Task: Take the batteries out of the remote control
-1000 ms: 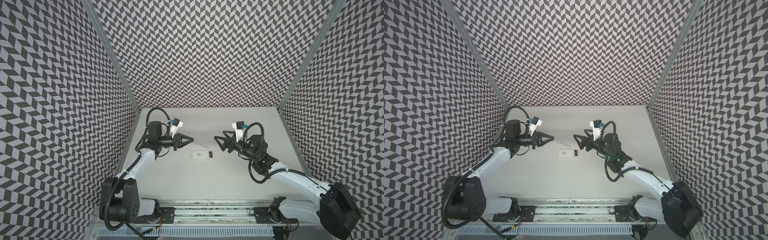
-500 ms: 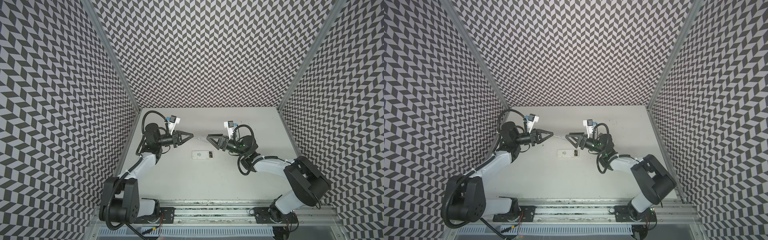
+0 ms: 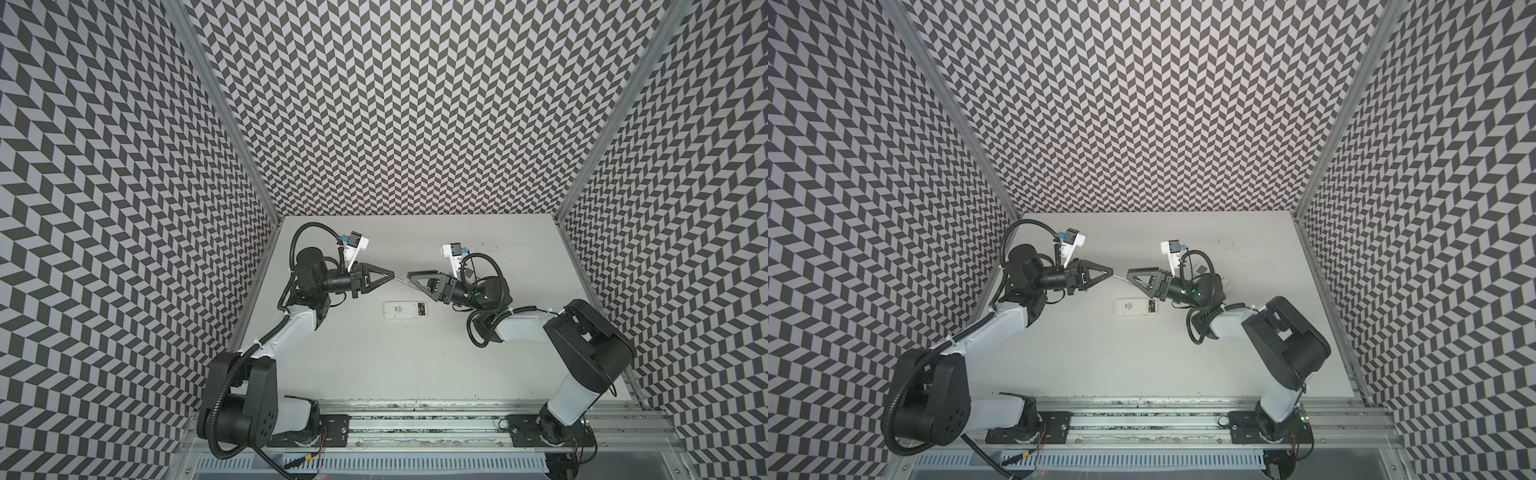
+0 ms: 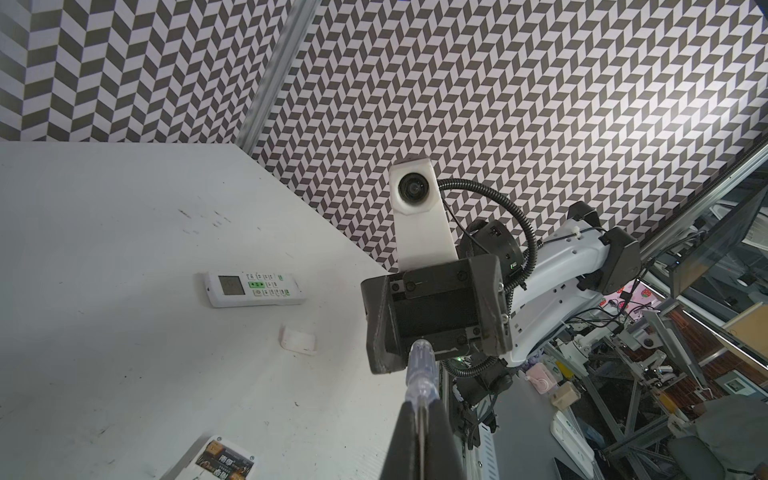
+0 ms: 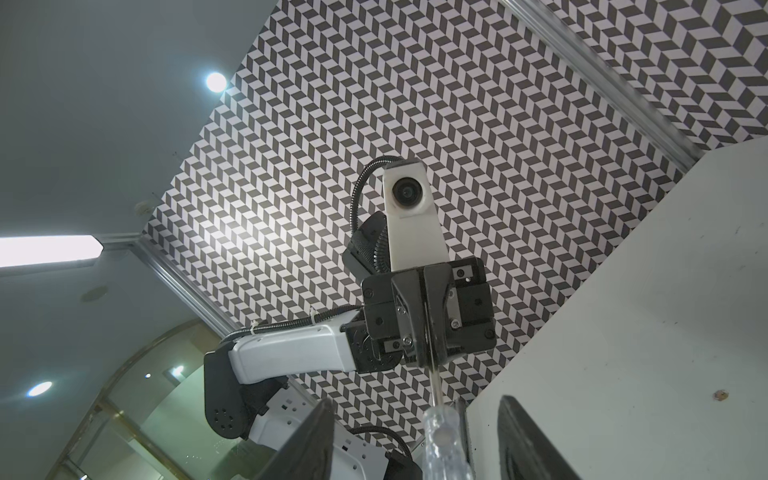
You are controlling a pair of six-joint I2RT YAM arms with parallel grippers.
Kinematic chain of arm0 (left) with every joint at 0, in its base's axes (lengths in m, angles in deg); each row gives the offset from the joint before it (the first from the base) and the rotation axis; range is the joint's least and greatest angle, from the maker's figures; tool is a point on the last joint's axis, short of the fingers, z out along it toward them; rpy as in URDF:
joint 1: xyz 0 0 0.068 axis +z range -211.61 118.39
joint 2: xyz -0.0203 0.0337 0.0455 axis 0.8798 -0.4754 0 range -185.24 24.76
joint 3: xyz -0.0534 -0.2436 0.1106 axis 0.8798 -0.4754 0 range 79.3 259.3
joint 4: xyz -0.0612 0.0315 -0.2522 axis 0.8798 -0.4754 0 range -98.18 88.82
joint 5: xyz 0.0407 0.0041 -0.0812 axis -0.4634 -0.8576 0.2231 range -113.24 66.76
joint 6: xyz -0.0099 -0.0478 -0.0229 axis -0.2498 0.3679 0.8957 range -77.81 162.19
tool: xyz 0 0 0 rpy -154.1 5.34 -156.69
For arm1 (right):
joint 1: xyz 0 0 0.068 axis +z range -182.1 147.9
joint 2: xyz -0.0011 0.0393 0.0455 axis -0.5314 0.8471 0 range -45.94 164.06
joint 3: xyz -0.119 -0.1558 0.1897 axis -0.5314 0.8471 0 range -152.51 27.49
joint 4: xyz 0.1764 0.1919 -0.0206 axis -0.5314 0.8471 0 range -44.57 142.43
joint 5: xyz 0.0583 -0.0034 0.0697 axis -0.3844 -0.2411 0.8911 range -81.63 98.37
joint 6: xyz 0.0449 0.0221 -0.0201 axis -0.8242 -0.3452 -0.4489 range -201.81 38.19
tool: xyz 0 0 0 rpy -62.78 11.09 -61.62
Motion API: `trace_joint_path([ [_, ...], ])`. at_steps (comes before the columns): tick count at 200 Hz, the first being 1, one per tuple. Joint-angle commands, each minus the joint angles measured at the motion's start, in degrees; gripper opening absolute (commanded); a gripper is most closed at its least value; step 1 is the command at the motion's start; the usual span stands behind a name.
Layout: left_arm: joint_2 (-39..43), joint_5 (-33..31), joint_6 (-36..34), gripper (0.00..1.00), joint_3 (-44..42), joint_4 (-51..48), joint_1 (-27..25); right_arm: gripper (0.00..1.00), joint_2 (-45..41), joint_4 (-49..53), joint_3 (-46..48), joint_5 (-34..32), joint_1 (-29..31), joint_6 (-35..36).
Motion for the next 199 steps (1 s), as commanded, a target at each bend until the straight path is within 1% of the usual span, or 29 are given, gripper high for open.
trace_joint_path([
  [1,0.04,1.24,-0.56,0.0,2.25,0.78,-0.17,0.6,0.42,-4.4,-1.48,0.19,1.03,-1.2],
  [50,-0.21,1.15,-2.23,0.0,2.14,-0.37,-0.98,0.57,2.02,-4.2,-2.27,-0.32,3.11,-0.47],
  [69,-0.82,1.31,-2.85,0.0,2.49,-0.93,-1.07,0.49,2.76,-4.29,-2.62,-0.18,3.53,-0.59],
  [96,-1.18,1.16,-4.51,0.0,2.82,-3.01,-1.15,0.47,2.25,-3.72,-2.49,-0.19,3.5,0.0],
  [105,-1.22,1.15,-5.15,0.0,2.89,-3.83,-1.16,0.44,1.9,-2.54,-2.8,-0.02,3.44,0.81],
  [126,-1.18,1.02,-5.72,0.0,3.08,-4.68,-1.25,0.34,1.7,-0.96,-3.54,0.36,3.43,1.81],
  [145,-1.2,1.07,-6.56,0.0,3.42,-5.83,-1.4,0.18,2.3,-1.16,-3.96,0.84,3.25,1.72],
  [155,-1.31,0.9,-7.27,0.0,3.66,-6.92,-1.51,0.12,2.75,-1.51,-4.09,1.15,3.08,1.42],
  [164,-1.28,0.68,-7.79,0.0,3.81,-7.73,-1.66,0.09,2.76,-2.14,-3.82,1.03,2.93,1.11],
  [168,-1.41,0.57,-8.0,0.0,3.93,-8.06,-1.65,0.06,2.69,-2.36,-3.71,0.98,2.83,1.11],
  [180,-1.43,0.36,-9.16,0.06,4.32,-9.52,-1.86,0.0,2.02,-2.12,-3.04,0.89,2.35,1.55],
  [188,-1.44,0.36,-10.51,0.11,4.68,-10.99,-2.1,0.0,1.22,-1.21,-2.53,0.8,1.91,2.24],
  [199,-1.45,0.2,-12.41,0.23,5.3,-13.41,-2.3,0.0,-0.26,0.78,-1.81,0.79,1.22,3.58],
])
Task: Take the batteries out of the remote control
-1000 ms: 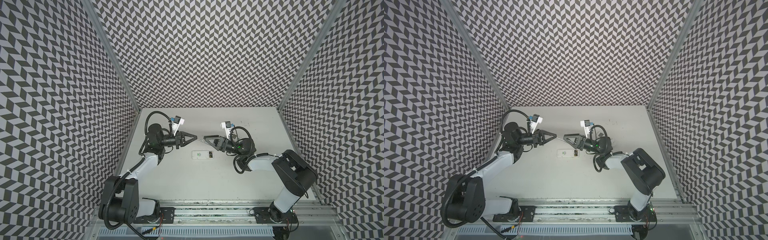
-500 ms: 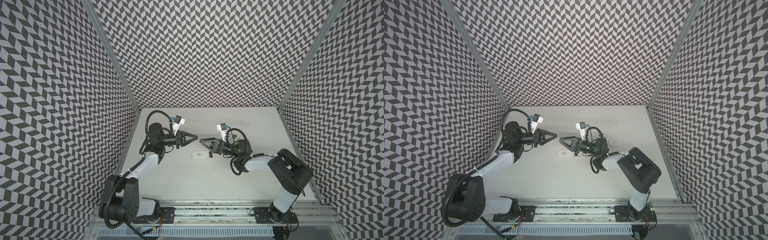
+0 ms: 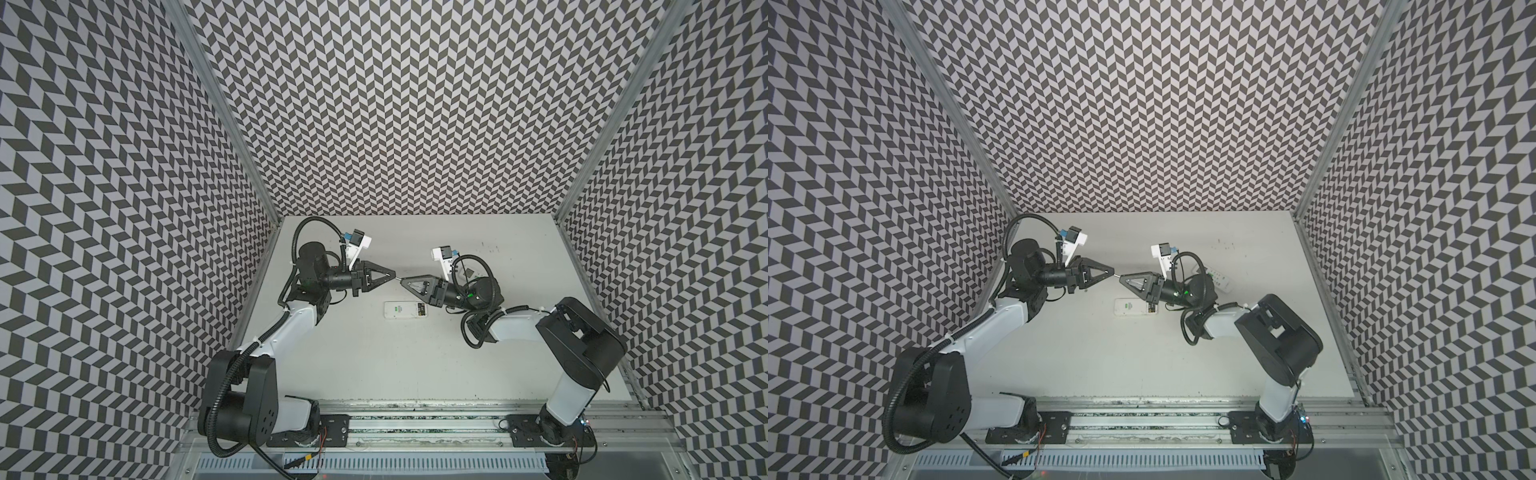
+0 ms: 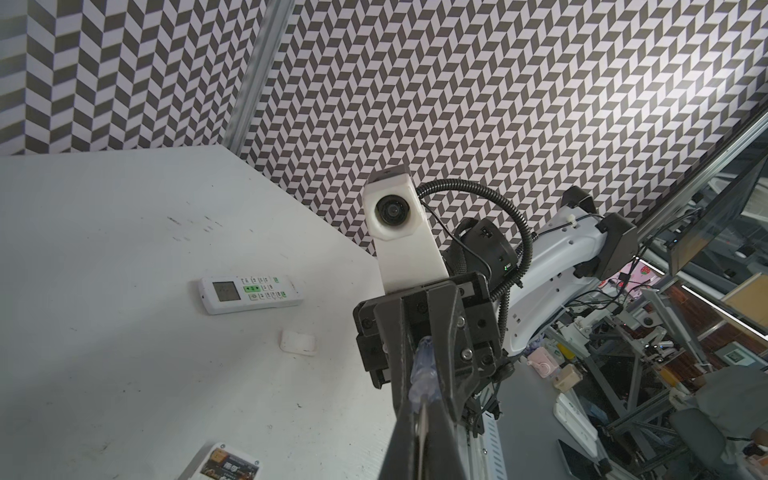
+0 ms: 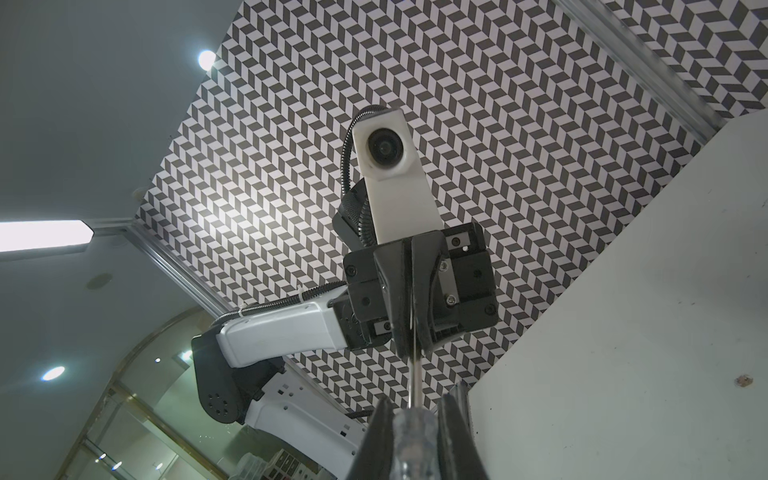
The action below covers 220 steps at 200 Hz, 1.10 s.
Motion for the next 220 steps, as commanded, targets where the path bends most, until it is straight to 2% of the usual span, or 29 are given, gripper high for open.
trace_joint_path([
  [1,-0.67,-0.79,-4.98,0.24,2.13,-6.22,-1.32,0.0,-2.72,-1.21,0.13,0.23,-0.87,1.54],
  [36,-0.53,-2.44,-8.58,0.58,4.32,-12.01,-1.1,0.0,-9.79,9.8,2.86,-0.18,-4.03,8.75],
  [54,-0.46,-4.64,-9.36,0.7,5.09,-14.32,-1.1,0.0,-14.8,19.82,3.97,0.14,-6.54,16.34],
  [58,-0.46,-5.24,-9.95,0.77,5.28,-15.23,-1.2,0.0,-16.06,22.45,4.18,0.07,-7.17,18.24],
  [69,-0.62,-7.23,-12.33,0.84,5.75,-18.58,-1.19,0.0,-19.47,29.38,4.72,-0.41,-9.1,23.21],
  [80,-0.66,-9.47,-15.08,0.99,6.07,-21.56,-1.19,0.0,-22.96,35.76,5.06,-0.72,-11.27,27.39],
  [95,-0.83,-14.69,-18.69,1.0,6.29,-24.92,-1.34,0.01,-27.75,44.67,4.85,-1.51,-13.54,33.41],
  [135,-2.57,-22.63,-29.54,1.0,8.87,-33.42,-1.83,0.02,-39.74,65.03,2.54,-8.05,-17.24,46.3],
  [172,-5.16,-35.63,-46.29,1.0,12.59,-43.24,-6.7,0.02,-48.45,76.78,1.88,-14.3,-17.56,54.71],
  [220,-10.74,-49.59,-57.81,1.0,15.14,-47.31,-12.06,0.05,-55.12,88.49,2.9,-21.45,-17.56,67.38],
])
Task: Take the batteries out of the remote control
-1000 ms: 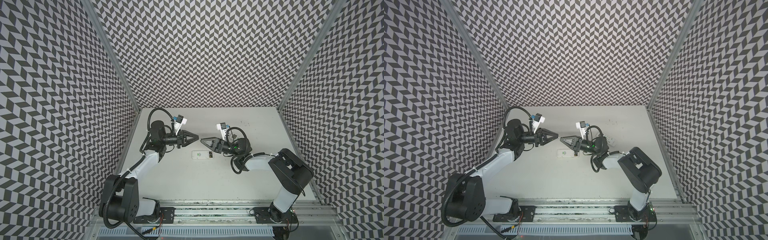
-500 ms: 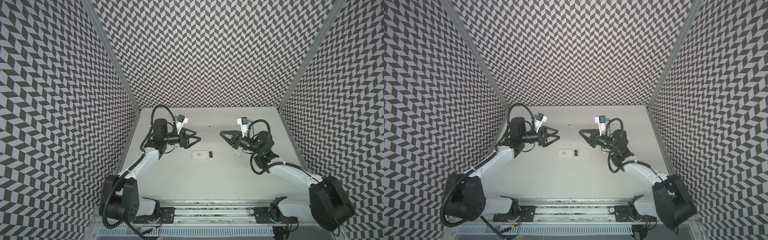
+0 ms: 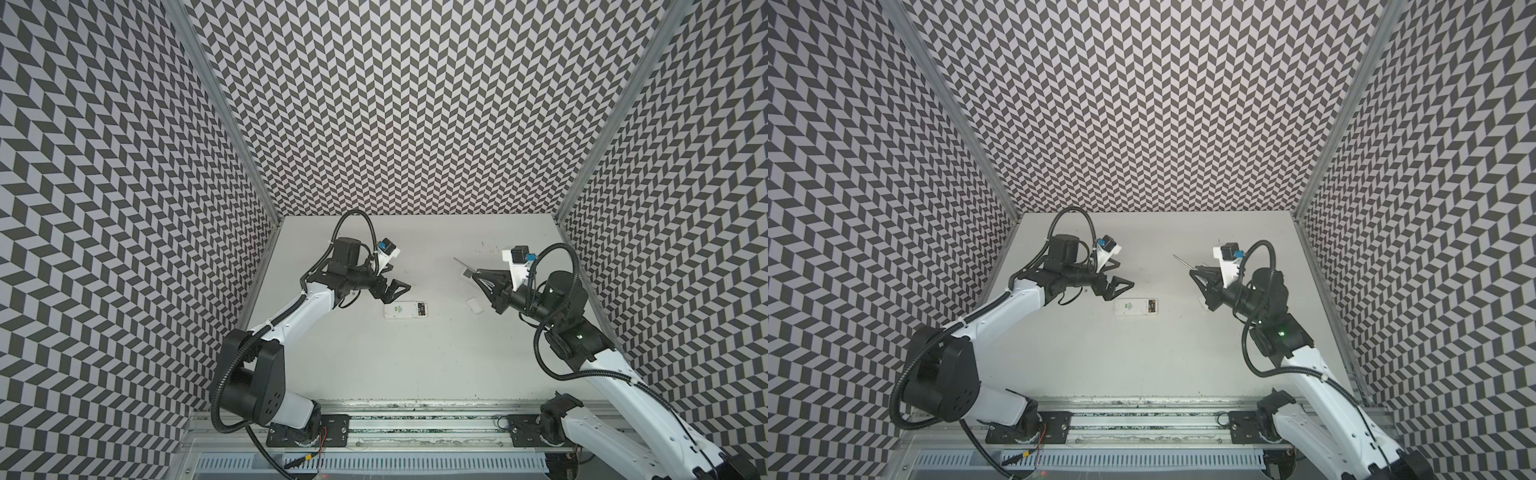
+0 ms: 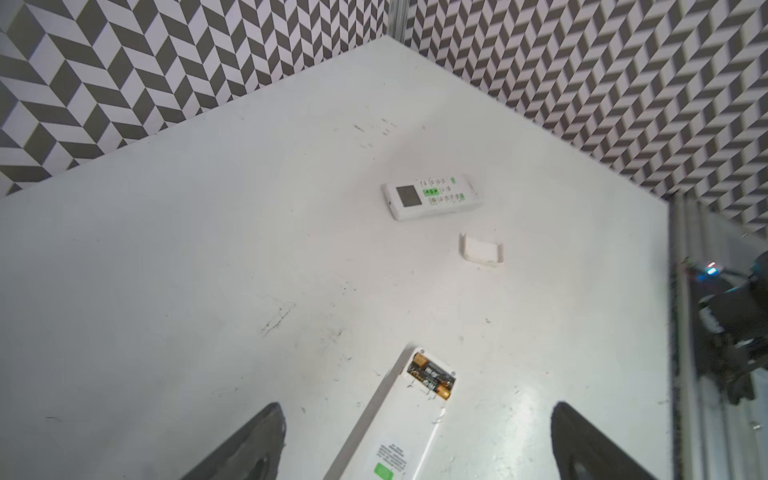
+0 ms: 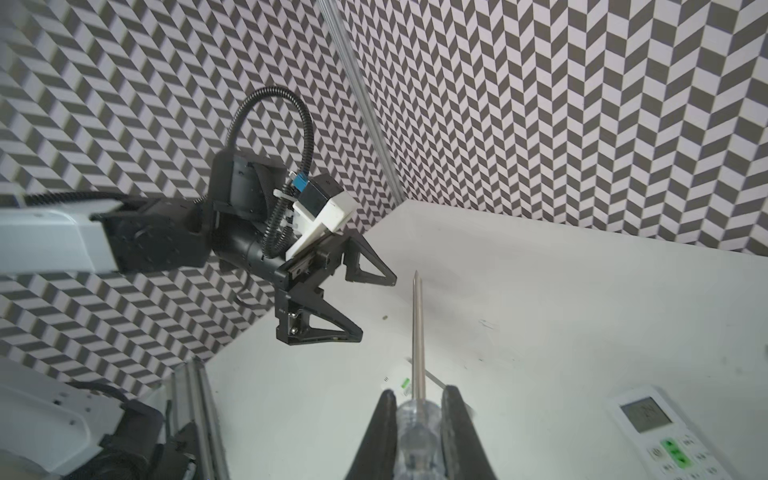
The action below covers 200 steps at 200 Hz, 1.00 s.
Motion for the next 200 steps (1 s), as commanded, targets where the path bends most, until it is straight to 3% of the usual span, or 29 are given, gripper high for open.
trace_joint_path([
  [1,-3.0,-10.11,-10.59,1.0,2.28,-5.24,-2.11,0.05,-2.49,7.55,-0.21,-5.55,-0.12,10.07],
  [20,-5.36,-11.79,-13.8,1.0,2.92,-5.85,-2.78,0.03,-3.64,10.53,0.48,-7.21,0.01,13.83],
  [43,-8.15,-10.78,-18.17,1.0,3.91,-7.53,-3.38,0.02,-6.89,8.17,3.69,-6.98,0.06,13.58],
  [71,-12.36,-14.52,-24.55,1.0,5.4,-8.83,-5.2,0.02,-10.44,4.92,8.2,-8.05,0.13,12.99],
  [109,-19.42,-17.08,-25.3,0.91,10.99,-13.9,-7.15,0.0,-13.64,2.4,11.58,-9.14,0.23,13.13],
  [158,-24.46,-14.8,-28.87,0.9,14.18,-20.38,-9.33,0.0,-13.56,1.53,12.5,-8.4,1.07,13.99],
  [200,-25.73,-16.51,-30.72,0.81,12.99,-21.09,-10.19,0.0,-13.58,1.84,12.76,-8.08,1.56,14.67],
])
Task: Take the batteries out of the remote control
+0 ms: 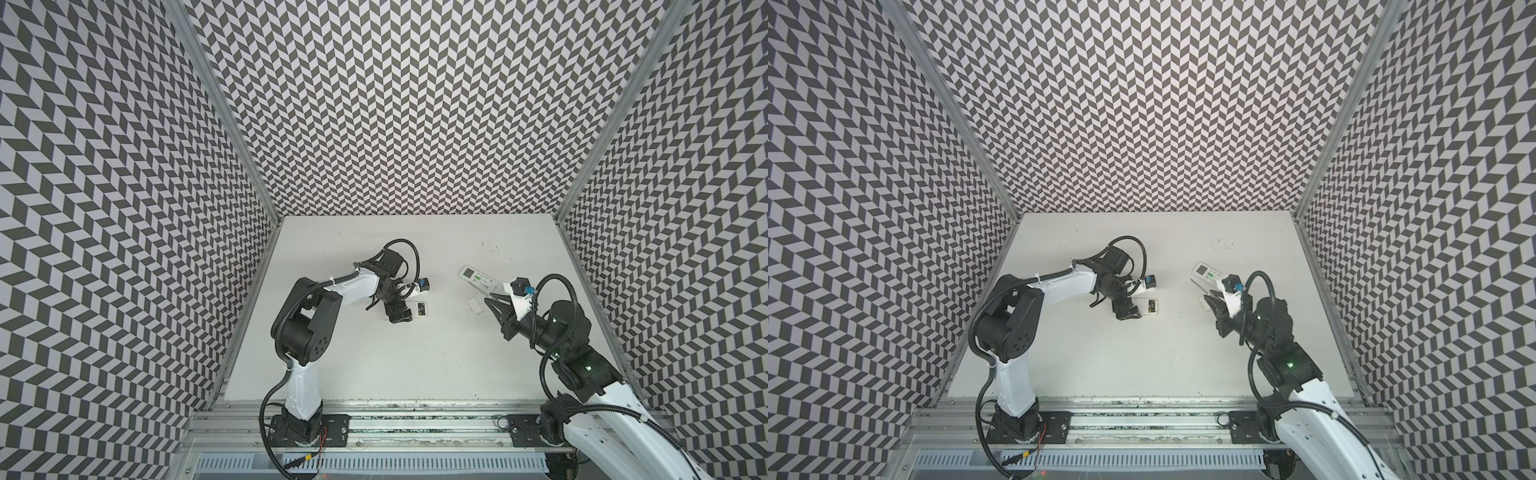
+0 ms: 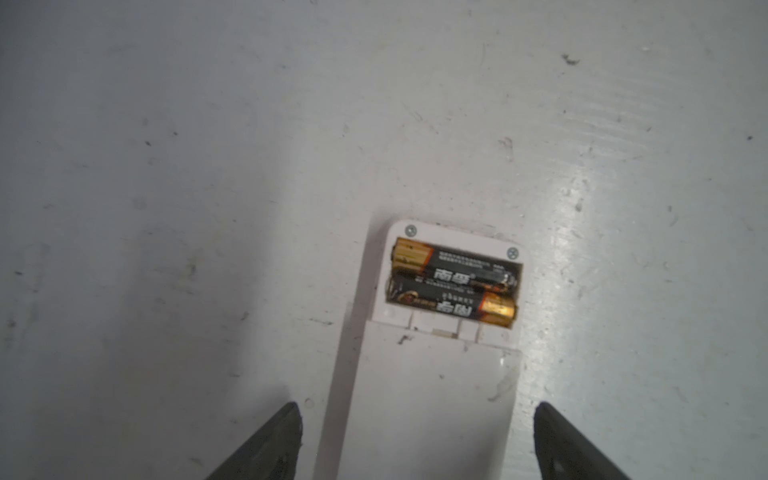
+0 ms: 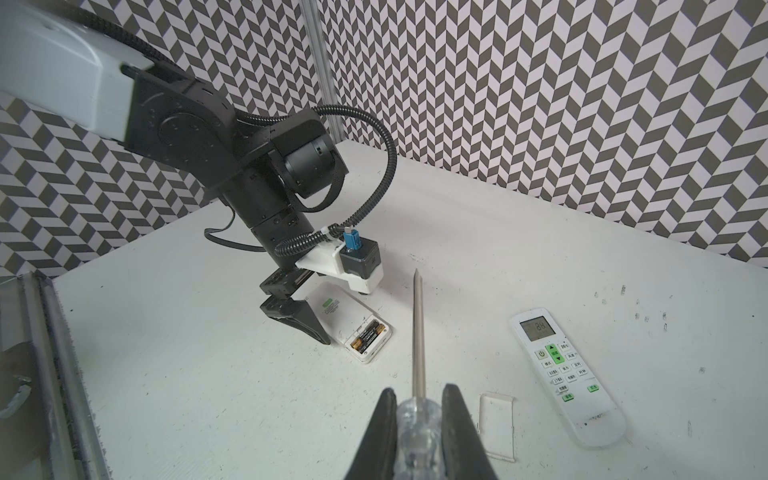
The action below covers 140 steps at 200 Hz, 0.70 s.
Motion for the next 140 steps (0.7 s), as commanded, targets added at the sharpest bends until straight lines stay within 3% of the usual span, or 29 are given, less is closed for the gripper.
trace_joint_path([
  [1,-0.42,-0.74,-3.15,0.8,-0.15,-2.54,-0.58,0.0,-0.73,-3.63,0.61,0.38,0.7,1.45],
  [40,-1.26,-4.11,-3.2,0.62,-0.34,-2.8,-0.59,0.0,0.24,-2.38,0.04,0.66,1.52,2.96],
  [71,0.4,-4.2,-3.09,0.42,-2.94,-3.38,-1.07,0.0,0.74,-0.14,-0.59,0.85,2.22,4.21],
  [112,8.12,-2.39,-2.26,0.39,-9.77,-2.02,-1.89,0.0,2.03,7.63,-3.62,1.46,4.08,9.9],
  [140,14.08,-1.03,-3.36,0.4,-16.7,-0.14,-4.23,0.0,2.93,14.11,-5.57,1.87,6.2,19.21],
])
